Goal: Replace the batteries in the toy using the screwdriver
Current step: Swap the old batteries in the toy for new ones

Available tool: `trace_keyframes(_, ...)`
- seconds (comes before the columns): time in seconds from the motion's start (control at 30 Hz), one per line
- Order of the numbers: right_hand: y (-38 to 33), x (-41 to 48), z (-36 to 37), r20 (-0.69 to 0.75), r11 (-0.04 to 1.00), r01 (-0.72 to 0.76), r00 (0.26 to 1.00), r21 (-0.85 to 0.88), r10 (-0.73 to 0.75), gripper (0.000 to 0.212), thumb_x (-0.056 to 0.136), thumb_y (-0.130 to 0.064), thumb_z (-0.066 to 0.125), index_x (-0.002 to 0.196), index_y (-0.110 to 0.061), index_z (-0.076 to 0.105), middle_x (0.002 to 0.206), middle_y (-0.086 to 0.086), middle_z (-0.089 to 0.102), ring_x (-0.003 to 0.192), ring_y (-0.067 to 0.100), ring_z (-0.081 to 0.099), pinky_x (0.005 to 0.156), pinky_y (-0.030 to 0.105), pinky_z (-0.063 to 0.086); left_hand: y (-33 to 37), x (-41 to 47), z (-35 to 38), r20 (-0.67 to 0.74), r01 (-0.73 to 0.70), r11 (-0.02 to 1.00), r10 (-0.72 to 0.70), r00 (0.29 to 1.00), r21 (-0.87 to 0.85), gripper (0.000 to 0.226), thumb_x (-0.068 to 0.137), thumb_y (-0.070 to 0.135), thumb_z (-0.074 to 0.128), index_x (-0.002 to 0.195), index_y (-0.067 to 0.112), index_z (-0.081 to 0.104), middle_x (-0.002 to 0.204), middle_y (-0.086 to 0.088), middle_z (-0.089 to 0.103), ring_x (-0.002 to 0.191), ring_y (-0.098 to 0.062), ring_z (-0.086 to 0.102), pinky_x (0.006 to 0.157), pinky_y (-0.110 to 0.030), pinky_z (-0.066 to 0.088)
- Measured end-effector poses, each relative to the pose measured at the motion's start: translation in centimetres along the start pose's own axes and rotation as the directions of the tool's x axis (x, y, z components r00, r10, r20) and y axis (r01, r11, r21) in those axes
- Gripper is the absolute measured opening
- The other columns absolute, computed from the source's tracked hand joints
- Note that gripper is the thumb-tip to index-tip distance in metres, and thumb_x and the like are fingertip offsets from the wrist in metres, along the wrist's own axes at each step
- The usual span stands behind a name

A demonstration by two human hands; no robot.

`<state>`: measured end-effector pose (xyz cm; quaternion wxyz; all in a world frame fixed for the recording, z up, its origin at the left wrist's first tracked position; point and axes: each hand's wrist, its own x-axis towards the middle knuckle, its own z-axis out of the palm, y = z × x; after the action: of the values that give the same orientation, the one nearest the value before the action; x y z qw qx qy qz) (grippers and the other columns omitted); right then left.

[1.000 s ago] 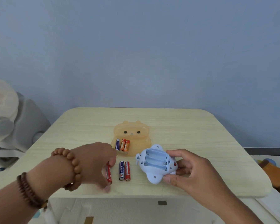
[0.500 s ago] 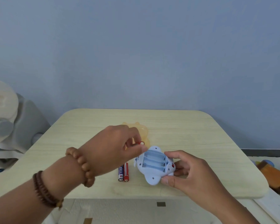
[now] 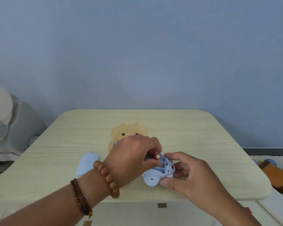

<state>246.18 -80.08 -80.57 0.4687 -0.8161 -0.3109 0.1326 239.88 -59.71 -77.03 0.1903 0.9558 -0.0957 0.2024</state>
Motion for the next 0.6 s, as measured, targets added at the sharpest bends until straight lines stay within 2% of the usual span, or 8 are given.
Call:
trace_keyframes(0.13, 0.10, -0.01, 0.05, -0.009, 1.000, -0.004, 1.000, -0.003, 0.004, 0.050, 0.068, -0.021, 0.093, 0.103, -0.046, 0.068, 0.092, -0.026, 0.076, 0.086, -0.001, 0.073, 0.071, 0.005, 0.049, -0.04, -0.05, 0.30, -0.045, -0.042, 0.996, 0.045, 0.998, 0.083, 0.032, 0.078, 0.035, 0.078, 0.093, 0.033, 0.050, 0.077, 0.012, 0.065, 0.069, -0.010, 0.058, 0.059, -0.034, 0.053)
trace_keyframes(0.2, 0.16, 0.04, 0.09, -0.012, 1.000, -0.003, 1.000, -0.005, 0.003, 0.051, 0.068, -0.021, 0.093, 0.105, -0.046, 0.068, 0.092, -0.029, 0.075, 0.086, -0.004, 0.072, 0.071, 0.004, 0.048, -0.08, 0.01, 0.38, -0.063, -0.076, 0.989, 0.085, 0.994, 0.129, 0.024, 0.078, 0.036, 0.075, 0.088, 0.032, 0.053, 0.071, 0.011, 0.063, 0.065, -0.011, 0.055, 0.054, -0.024, 0.044)
trace_keyframes(0.27, 0.23, 0.07, 0.10, -0.013, 1.000, -0.001, 1.000, -0.012, 0.000, 0.052, 0.068, -0.022, 0.093, 0.107, -0.046, 0.069, 0.092, -0.030, 0.075, 0.086, -0.006, 0.071, 0.071, 0.003, 0.047, -0.15, 0.16, 0.46, -0.081, -0.099, 0.983, 0.113, 0.990, 0.157, 0.015, 0.077, 0.036, 0.071, 0.086, 0.032, 0.059, 0.068, 0.011, 0.062, 0.063, -0.010, 0.053, 0.056, -0.018, 0.034)
trace_keyframes(0.43, 0.25, 0.02, 0.14, -0.016, 1.000, 0.015, 1.000, -0.018, -0.016, 0.052, 0.068, -0.024, 0.093, 0.107, -0.049, 0.069, 0.095, -0.029, 0.075, 0.088, -0.004, 0.071, 0.072, 0.005, 0.048, -0.78, 0.15, 0.97, -0.085, -0.127, 0.985, 0.137, 0.987, 0.119, 0.010, 0.081, 0.033, 0.070, 0.090, 0.031, 0.074, 0.072, 0.012, 0.068, 0.068, -0.010, 0.056, 0.061, -0.031, 0.049)
trace_keyframes(0.6, 0.23, 0.05, 0.18, -0.013, 0.999, 0.029, 0.999, -0.028, -0.029, 0.052, 0.069, -0.026, 0.093, 0.108, -0.049, 0.068, 0.098, -0.031, 0.074, 0.091, -0.004, 0.071, 0.074, 0.006, 0.048, -0.58, 0.21, 0.93, -0.099, -0.130, 0.983, 0.143, 0.985, 0.126, 0.015, 0.081, 0.029, 0.071, 0.093, 0.026, 0.079, 0.082, 0.011, 0.070, 0.077, -0.013, 0.060, 0.058, -0.026, 0.048)
